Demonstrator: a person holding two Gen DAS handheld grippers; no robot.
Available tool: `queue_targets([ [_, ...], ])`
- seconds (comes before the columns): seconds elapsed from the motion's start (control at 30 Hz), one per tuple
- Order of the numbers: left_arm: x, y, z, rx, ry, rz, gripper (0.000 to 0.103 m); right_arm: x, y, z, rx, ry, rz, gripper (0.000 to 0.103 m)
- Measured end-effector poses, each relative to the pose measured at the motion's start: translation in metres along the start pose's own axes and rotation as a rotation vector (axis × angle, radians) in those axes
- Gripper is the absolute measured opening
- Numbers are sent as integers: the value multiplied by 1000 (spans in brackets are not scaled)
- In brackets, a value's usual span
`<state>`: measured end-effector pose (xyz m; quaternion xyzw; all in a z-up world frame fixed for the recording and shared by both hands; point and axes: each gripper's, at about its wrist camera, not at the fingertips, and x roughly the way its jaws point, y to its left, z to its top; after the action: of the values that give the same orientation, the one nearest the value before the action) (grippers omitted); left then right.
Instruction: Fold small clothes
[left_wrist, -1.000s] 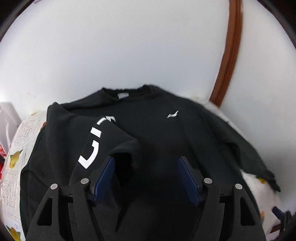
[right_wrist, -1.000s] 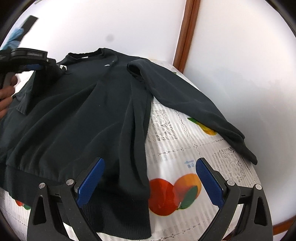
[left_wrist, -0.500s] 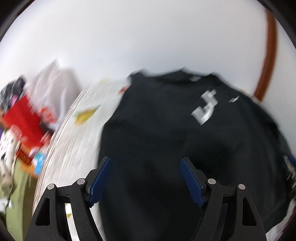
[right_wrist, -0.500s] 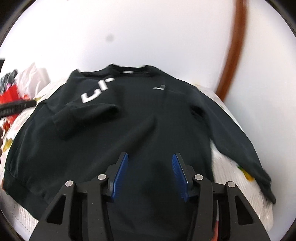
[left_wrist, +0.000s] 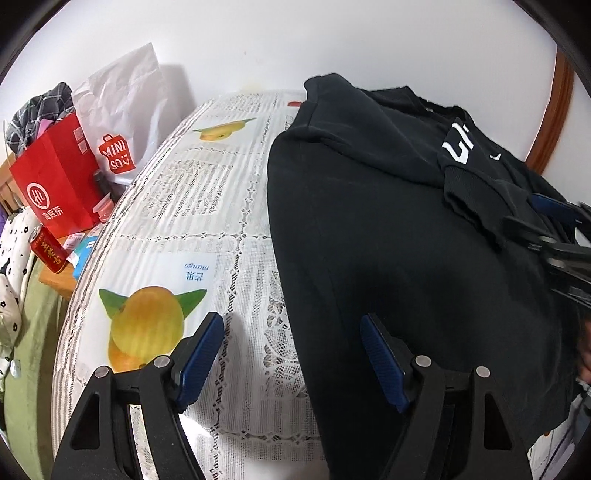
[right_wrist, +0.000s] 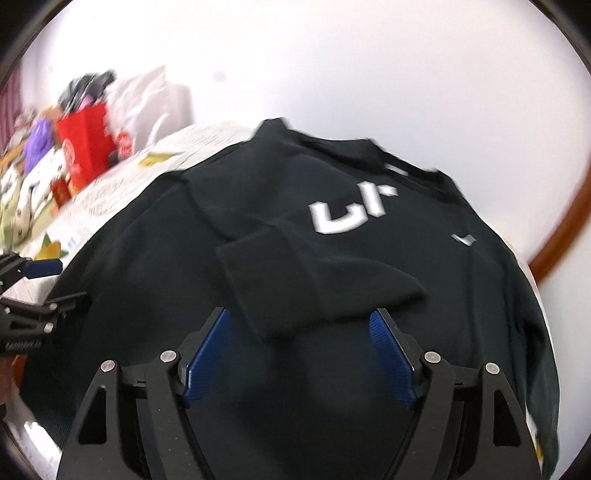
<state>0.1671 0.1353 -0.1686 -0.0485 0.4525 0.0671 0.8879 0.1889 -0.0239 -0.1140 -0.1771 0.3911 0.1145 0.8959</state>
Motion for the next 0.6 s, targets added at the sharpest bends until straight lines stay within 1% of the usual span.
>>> queue_targets([
  [0.13,0,-1,-1,1,-25,3,75,37,18,15,-22,67,8,77],
  [0.2,0,-1,-5,7,-48,8,76,52,24,19,-46,100,-22,77],
  [0.23,-1,-2,-5,8,-50,10,76,56,26,20,-54,100,-27,76],
  [0.27,0,-1,-5,7,-48,9,76,56,26,20,-53,87,-25,73],
  [0.3,0,-1,-5,6,-48,9,76,56,26,21,-54,78,-19,66],
  [0.33,0,-1,-5,6,-48,10,76,57,24,22,-61,87,-8,37],
  [0.37,0,-1,-4,6,-48,9,76,57,20,23,-56,96,12,16],
  [0.4,1,0,-4,4,-48,8,76,54,12,26,-26,93,37,16],
  [0.47,1,1,-4,-1,-46,7,77,44,-7,30,25,65,45,14],
  [0.57,2,0,-4,-1,-46,9,78,19,-59,36,142,-5,15,13],
  [0.6,2,1,-4,-1,-46,10,78,10,-86,35,200,-24,-5,13],
])
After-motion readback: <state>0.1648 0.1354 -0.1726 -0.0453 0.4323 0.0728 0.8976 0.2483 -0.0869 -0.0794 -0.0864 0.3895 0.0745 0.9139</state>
